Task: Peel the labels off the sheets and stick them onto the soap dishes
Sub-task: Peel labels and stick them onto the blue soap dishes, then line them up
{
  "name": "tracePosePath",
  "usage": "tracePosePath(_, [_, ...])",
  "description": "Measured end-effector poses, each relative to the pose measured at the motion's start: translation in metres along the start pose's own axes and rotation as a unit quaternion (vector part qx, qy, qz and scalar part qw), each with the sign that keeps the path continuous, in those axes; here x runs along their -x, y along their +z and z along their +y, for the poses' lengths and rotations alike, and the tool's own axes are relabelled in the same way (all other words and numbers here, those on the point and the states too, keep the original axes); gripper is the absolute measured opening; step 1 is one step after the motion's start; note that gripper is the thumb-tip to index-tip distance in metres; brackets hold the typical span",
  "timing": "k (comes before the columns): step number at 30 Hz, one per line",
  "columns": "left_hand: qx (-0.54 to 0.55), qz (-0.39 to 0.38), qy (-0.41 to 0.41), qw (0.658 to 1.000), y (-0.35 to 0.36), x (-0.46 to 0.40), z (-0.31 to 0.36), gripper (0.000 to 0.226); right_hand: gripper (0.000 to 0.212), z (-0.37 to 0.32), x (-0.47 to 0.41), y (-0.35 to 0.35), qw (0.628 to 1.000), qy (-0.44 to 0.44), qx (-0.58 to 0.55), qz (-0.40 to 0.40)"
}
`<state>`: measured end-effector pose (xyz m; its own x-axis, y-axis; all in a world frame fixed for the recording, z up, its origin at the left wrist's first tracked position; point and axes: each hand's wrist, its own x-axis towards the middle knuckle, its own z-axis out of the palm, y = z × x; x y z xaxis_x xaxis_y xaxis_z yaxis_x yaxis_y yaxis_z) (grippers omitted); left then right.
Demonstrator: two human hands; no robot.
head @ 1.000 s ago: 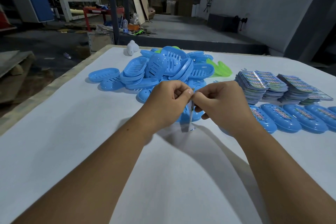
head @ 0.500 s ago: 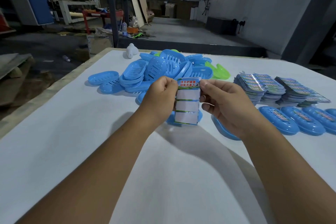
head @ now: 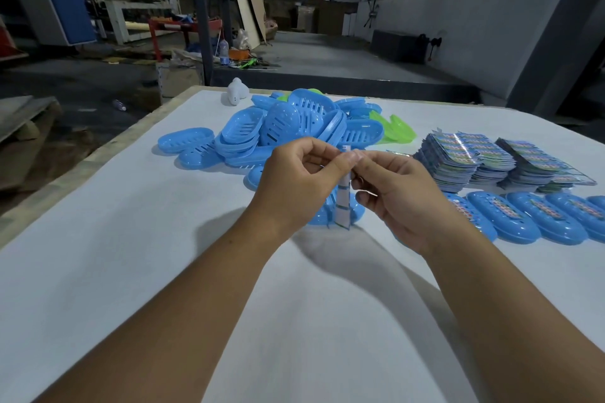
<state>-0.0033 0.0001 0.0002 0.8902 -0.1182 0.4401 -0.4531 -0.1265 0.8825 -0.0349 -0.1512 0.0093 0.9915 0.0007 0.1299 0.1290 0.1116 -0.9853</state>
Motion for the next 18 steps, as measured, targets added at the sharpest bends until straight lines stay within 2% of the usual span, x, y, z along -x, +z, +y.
tracePosePath(4, [0.011,0.002,-0.001,1.000,-0.0006,0.0004,0.0005,0.019,0.030,0.0000,0.0009,0.0023,1.000,0.000,0.008,-0.001])
tracePosePath(9, [-0.008,-0.004,0.015,1.000,-0.0033,0.0006,-0.0005,0.010,0.029,-0.0009,0.0011,0.0008,1.000,0.005,0.012,0.012])
tracePosePath(13, [-0.062,0.004,0.038,0.997,-0.0039,0.0019,-0.0009,0.020,0.032,0.0003,0.0001,0.0000,1.000,0.009,0.016,0.020])
tracePosePath(18, [-0.111,0.011,0.064,0.992,-0.0044,0.0033,0.0000,0.018,0.033,0.0021,-0.0014,-0.0010,0.999,0.009,0.030,0.015])
